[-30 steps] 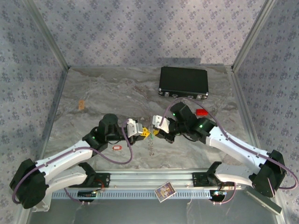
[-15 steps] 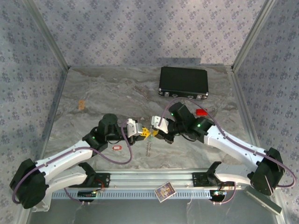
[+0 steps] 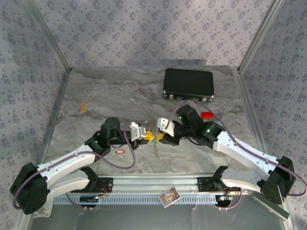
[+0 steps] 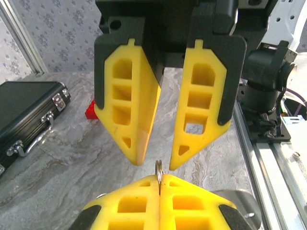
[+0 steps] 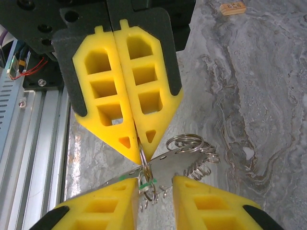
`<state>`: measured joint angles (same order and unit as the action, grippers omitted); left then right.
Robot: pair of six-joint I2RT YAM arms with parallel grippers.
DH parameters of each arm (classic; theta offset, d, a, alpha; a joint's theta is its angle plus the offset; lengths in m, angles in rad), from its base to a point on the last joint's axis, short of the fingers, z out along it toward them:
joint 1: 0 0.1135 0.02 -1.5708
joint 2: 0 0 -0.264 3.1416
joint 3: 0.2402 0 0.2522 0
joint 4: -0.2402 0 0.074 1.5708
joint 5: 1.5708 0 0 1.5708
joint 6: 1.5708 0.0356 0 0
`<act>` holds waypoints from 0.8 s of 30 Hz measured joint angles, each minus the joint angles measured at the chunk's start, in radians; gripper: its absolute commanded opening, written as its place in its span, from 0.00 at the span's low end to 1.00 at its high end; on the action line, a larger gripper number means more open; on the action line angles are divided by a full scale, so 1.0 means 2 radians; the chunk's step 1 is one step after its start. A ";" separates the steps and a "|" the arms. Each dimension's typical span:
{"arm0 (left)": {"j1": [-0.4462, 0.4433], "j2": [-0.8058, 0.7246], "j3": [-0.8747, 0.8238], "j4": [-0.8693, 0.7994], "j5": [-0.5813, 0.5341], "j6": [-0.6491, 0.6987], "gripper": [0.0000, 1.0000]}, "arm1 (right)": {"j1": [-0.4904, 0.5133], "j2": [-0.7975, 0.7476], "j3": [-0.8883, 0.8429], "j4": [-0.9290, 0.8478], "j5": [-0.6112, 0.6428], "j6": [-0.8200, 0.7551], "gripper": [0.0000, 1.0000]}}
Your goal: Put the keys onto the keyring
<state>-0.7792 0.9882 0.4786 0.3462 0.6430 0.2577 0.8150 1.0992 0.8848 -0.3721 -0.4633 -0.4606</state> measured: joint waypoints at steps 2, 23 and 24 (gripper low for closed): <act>0.000 0.000 0.000 0.005 0.000 -0.003 0.00 | 0.000 0.000 -0.005 0.007 -0.001 0.003 0.25; 0.000 -0.001 -0.004 0.006 -0.015 -0.005 0.28 | 0.001 0.011 -0.003 0.005 -0.004 0.005 0.00; 0.000 -0.001 -0.003 -0.004 -0.018 -0.002 0.28 | 0.001 0.014 0.001 -0.004 0.000 0.002 0.00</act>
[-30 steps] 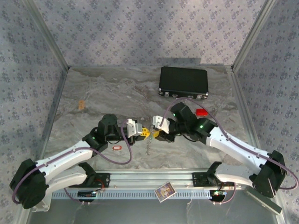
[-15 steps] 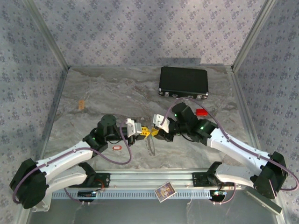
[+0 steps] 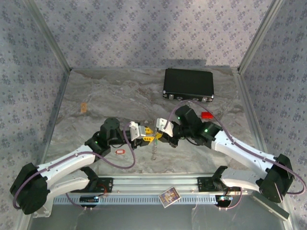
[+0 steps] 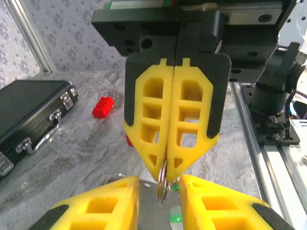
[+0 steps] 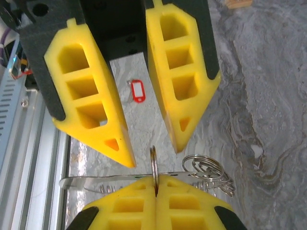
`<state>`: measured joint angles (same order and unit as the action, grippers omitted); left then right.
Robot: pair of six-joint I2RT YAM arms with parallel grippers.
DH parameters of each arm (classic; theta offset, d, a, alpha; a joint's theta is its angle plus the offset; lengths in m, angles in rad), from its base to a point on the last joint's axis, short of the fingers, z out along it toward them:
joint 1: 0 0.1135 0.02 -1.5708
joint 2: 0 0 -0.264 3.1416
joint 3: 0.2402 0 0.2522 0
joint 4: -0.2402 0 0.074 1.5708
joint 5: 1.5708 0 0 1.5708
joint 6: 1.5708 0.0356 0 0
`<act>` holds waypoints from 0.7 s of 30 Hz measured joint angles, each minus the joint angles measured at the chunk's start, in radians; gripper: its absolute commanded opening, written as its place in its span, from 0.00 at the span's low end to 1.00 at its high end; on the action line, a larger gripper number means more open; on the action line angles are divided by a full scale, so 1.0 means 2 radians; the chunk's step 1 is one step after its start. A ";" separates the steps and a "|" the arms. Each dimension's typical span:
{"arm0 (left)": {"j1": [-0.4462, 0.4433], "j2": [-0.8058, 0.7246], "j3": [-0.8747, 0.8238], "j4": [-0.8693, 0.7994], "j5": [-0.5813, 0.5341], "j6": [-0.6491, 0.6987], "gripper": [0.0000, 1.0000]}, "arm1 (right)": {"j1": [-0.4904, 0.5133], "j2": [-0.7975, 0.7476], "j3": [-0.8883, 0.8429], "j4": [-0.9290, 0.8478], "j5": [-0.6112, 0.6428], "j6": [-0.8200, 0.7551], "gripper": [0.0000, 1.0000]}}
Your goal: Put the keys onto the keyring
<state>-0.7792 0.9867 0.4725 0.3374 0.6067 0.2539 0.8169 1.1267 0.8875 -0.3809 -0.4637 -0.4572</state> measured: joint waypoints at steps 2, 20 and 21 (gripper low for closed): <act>0.000 0.000 0.004 -0.026 -0.006 0.008 0.27 | 0.002 0.007 0.014 -0.024 0.011 -0.011 0.00; 0.000 0.002 0.030 -0.080 -0.010 0.030 0.21 | 0.042 0.062 0.103 -0.122 0.071 -0.067 0.00; 0.000 0.002 0.031 -0.080 -0.010 0.030 0.18 | 0.043 0.064 0.105 -0.123 0.072 -0.068 0.00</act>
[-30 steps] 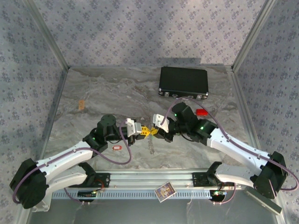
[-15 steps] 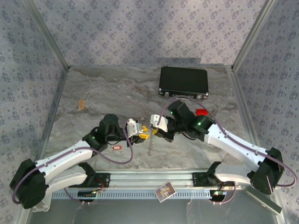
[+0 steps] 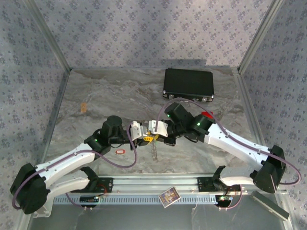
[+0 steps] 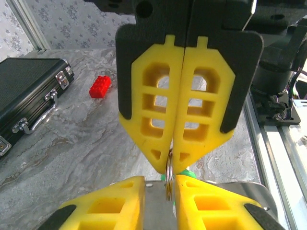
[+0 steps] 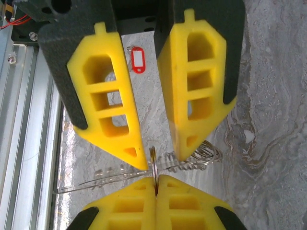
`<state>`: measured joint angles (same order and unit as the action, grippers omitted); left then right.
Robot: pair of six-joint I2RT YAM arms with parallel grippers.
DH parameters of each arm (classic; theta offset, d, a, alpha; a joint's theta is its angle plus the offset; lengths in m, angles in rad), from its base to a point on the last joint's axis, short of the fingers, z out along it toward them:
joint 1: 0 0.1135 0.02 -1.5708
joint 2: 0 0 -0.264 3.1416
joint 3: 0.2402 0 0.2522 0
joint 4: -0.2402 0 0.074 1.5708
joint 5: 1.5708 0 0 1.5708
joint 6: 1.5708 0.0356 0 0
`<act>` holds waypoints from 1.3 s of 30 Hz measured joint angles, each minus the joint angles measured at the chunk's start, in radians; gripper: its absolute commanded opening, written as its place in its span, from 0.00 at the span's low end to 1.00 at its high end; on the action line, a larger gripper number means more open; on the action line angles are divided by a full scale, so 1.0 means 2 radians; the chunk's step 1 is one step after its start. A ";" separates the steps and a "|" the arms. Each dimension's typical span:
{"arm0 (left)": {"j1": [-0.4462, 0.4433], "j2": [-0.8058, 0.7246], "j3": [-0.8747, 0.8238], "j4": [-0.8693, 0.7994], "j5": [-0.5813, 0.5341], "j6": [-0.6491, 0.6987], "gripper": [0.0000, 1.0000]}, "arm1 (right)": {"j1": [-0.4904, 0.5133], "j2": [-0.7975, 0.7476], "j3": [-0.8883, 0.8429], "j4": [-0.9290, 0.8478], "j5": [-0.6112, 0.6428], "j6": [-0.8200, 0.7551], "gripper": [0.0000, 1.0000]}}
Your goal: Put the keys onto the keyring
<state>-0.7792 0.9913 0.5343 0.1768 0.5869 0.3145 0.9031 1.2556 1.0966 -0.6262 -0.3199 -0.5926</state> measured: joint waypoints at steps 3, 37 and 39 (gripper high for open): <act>0.000 0.000 0.002 -0.001 0.002 0.001 0.08 | 0.002 0.005 0.003 -0.003 0.004 -0.001 0.00; -0.001 0.013 -0.066 0.202 0.021 -0.089 0.00 | -0.053 -0.086 -0.154 0.205 -0.106 0.093 0.27; -0.001 0.013 -0.066 0.202 0.023 -0.089 0.00 | -0.055 -0.086 -0.154 0.207 -0.109 0.094 0.25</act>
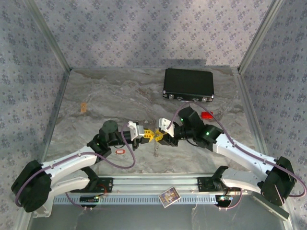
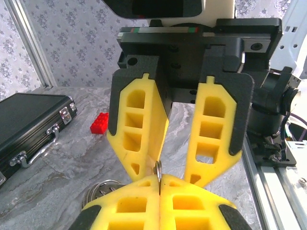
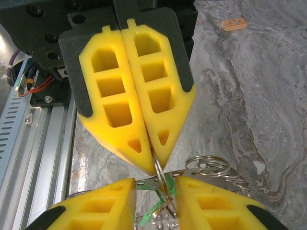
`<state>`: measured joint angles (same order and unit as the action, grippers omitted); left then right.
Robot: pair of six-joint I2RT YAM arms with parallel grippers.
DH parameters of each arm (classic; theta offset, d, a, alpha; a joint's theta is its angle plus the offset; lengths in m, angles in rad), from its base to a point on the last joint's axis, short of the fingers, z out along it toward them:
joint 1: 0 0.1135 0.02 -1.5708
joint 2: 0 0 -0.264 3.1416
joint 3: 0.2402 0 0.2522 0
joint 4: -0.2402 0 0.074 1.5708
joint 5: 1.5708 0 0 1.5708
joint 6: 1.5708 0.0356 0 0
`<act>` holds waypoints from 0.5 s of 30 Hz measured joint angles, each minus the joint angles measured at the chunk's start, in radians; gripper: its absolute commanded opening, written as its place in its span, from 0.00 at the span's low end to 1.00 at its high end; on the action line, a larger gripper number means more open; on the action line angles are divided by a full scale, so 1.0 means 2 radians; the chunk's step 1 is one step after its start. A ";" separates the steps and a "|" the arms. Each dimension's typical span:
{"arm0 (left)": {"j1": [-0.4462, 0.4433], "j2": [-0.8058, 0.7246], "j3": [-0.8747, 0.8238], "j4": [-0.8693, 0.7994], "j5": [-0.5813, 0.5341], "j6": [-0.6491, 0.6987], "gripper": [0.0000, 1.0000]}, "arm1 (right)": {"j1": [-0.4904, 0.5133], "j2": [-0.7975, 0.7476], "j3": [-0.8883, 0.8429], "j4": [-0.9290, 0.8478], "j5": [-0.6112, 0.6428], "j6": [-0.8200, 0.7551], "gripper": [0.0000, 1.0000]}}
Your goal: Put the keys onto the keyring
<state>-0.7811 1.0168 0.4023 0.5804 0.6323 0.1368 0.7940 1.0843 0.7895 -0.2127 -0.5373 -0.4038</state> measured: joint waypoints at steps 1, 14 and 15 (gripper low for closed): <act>0.000 0.000 0.000 0.000 0.001 0.000 0.00 | -0.001 0.000 0.000 0.000 -0.001 0.000 0.25; 0.000 -0.001 0.000 -0.001 0.004 0.000 0.00 | -0.007 -0.006 0.000 -0.014 -0.001 -0.002 0.19; 0.000 -0.001 0.000 -0.001 0.004 0.000 0.00 | -0.007 -0.006 0.000 -0.014 -0.002 -0.002 0.18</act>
<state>-0.7818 1.0153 0.4023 0.5781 0.6395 0.1375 0.7799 1.0729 0.7895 -0.2401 -0.5404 -0.4080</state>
